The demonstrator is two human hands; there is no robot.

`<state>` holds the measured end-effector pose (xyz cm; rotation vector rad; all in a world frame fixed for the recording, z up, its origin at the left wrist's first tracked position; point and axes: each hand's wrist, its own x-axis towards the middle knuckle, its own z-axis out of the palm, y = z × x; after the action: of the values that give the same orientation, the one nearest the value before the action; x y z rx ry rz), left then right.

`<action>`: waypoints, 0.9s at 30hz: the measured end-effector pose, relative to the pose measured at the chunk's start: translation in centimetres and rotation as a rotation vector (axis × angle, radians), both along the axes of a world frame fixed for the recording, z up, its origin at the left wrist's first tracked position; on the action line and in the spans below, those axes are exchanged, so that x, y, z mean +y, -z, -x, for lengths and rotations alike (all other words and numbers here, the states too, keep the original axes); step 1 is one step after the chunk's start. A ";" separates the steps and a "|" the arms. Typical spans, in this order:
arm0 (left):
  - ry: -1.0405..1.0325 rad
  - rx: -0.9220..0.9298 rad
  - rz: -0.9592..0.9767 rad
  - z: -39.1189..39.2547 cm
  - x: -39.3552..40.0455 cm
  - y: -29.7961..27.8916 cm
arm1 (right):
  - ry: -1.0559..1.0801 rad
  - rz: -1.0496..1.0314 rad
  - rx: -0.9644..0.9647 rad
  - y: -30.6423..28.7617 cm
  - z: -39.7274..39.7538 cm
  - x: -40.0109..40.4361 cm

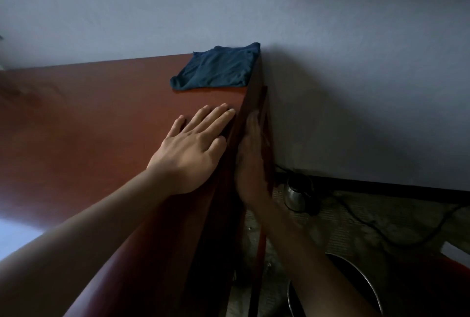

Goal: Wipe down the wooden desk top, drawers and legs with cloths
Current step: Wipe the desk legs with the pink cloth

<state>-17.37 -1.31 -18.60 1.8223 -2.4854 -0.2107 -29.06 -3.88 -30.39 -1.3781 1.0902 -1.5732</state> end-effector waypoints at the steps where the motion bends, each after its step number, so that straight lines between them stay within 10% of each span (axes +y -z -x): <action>1: -0.001 -0.002 -0.002 0.1 0.0 0.0 | -0.025 0.035 -0.050 0.8 -0.5 3.0; 9: 0.000 -0.007 0.002 0.2 -0.1 0.0 | 0.015 0.135 0.324 -4.1 2.7 -14.0; 12: 0.001 -0.008 -0.003 0.1 -0.1 -0.1 | -0.018 -0.091 0.033 -4.6 3.7 -18.7; 27: -0.005 0.011 0.006 0.3 0.1 0.0 | 0.118 -0.286 0.279 3.2 1.7 -8.4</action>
<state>-17.70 -1.17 -18.61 1.8205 -2.4711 -0.2115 -30.75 -12.24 -33.56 -1.3812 1.5248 -1.2672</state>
